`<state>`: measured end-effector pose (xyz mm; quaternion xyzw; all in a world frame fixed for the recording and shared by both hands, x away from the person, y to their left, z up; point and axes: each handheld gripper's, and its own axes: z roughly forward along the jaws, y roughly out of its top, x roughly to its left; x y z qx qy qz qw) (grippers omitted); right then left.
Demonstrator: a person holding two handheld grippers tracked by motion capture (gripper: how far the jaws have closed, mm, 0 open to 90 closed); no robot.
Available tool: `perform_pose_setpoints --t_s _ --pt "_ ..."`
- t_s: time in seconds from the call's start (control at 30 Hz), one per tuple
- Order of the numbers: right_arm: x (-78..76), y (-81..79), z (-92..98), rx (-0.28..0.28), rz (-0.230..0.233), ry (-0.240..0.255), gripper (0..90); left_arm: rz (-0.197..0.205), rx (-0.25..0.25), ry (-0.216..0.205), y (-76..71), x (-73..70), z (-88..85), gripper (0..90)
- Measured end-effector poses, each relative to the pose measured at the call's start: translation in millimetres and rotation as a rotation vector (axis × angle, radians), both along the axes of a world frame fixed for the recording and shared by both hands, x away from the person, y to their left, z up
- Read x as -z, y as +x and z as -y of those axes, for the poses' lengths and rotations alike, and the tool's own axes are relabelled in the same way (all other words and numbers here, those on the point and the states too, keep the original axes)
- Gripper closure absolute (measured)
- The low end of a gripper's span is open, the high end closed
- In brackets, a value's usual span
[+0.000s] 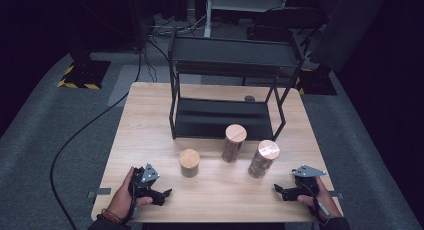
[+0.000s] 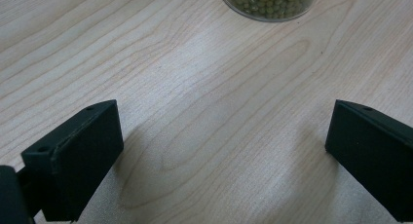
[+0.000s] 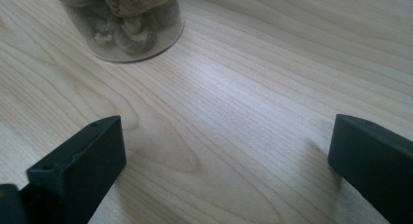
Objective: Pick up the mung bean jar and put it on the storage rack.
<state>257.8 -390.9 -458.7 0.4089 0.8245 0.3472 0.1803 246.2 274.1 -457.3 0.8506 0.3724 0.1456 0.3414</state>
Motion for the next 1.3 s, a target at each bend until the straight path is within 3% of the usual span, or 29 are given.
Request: perform_pose_setpoints --t_s 0.53,0.9,1.3 --pt "-0.2 0.2 -0.4 0.005 -0.002 0.001 0.0 0.0 -0.007 0.001 -1.3 -0.2 0.6 0.2" --pt "-0.1 0.2 -0.4 0.005 -0.002 0.001 0.0 -0.02 -0.029 0.021 -4.0 -7.0 7.8 1.8" --pt "-0.1 0.2 -0.4 0.005 -0.002 0.0 0.0 -0.014 -0.01 0.034 -7.5 -9.9 13.0 2.0"
